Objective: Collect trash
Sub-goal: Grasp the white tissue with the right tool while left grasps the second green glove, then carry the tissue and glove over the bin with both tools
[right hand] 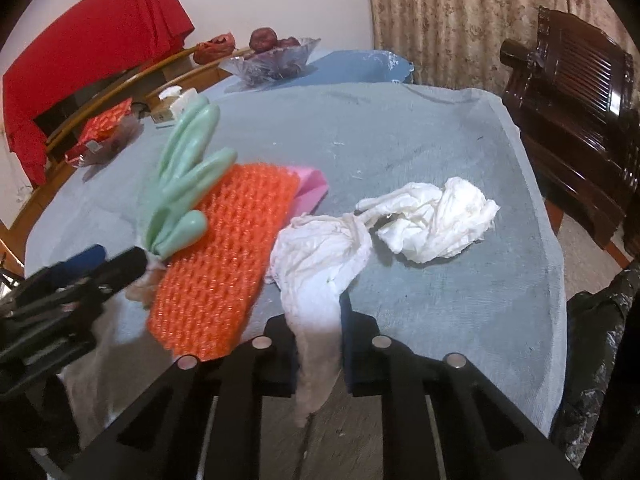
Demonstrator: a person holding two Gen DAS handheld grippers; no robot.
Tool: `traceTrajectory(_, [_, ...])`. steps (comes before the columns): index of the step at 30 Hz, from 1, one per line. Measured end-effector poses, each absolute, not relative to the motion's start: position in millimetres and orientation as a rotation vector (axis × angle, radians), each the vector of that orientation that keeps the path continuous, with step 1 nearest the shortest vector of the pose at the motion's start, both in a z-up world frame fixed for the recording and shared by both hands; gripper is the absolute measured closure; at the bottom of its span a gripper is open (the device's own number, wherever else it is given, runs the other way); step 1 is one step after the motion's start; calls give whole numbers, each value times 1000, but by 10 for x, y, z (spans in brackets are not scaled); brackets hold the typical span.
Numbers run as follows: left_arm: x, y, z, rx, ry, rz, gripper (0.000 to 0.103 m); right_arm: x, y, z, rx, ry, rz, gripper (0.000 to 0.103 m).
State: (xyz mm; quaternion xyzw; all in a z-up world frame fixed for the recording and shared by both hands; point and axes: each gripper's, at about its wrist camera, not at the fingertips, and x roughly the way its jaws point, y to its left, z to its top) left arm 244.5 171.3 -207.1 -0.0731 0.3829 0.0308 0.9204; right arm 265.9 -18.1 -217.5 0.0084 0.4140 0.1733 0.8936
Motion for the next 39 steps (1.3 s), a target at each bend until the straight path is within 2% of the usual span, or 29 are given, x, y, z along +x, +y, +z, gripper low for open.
traceTrajectory(3, [2507,1716,-2127,-157,806,58,38,2626,-197,-2127,14,846,365,87])
traceTrajectory(5, [2542,1719,-2152,-171,819,40,47,2600,-215,-2108,10,841,366,87])
traceTrajectory(8, [2565,1680,-2182,-191,833,-16,74,2578,-240,-2096,13,841,367,87])
traceTrajectory(16, [2406,1658,-2038,-205,798,0,77,2450,-301,-1950,29,801,385,87])
traceTrajectory(25, [2110,1598,-1626,-190,712,15,77,2259,-431,-1627,51,734,396,87])
traceTrajectory(39, [1755,1138,-1189,-153,658,-51,77,1873,-737,-1159,69,639,389,87])
